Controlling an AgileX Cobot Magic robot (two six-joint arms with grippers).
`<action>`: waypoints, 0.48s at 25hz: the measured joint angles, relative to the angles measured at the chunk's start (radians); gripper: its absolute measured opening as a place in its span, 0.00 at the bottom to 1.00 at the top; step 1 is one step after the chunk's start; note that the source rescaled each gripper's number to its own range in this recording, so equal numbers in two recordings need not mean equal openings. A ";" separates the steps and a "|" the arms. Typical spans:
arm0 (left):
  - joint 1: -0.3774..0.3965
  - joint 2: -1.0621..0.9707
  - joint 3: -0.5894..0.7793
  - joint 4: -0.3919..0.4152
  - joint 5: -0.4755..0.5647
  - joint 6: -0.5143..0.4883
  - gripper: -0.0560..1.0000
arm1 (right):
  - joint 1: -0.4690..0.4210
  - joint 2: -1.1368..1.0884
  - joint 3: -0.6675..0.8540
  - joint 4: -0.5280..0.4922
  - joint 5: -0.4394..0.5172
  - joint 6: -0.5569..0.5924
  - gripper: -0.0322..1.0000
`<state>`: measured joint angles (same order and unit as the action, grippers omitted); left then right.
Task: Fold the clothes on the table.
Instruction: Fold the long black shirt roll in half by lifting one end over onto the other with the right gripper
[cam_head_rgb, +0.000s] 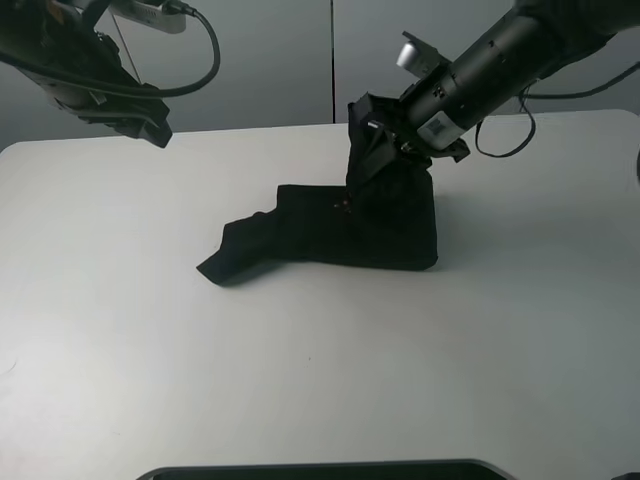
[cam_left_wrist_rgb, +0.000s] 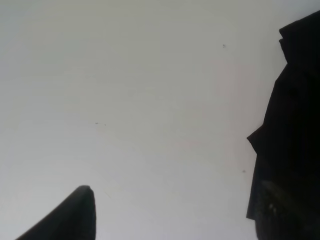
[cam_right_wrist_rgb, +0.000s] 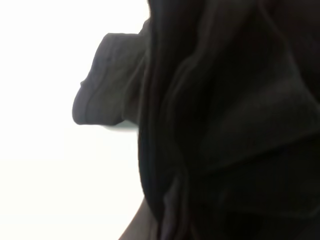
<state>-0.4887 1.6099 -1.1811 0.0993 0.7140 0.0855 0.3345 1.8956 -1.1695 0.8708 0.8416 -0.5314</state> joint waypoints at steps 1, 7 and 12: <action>0.000 0.000 0.000 -0.002 0.000 0.000 0.85 | 0.010 0.024 0.000 0.010 -0.021 -0.003 0.08; 0.000 0.000 0.000 -0.010 0.000 0.000 0.85 | 0.039 0.167 -0.002 0.158 -0.098 -0.081 0.08; 0.000 0.000 0.000 -0.021 -0.003 0.000 0.85 | 0.049 0.222 -0.002 0.270 -0.108 -0.155 0.08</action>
<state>-0.4887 1.6099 -1.1811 0.0784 0.7113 0.0855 0.3836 2.1179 -1.1713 1.1410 0.7339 -0.6868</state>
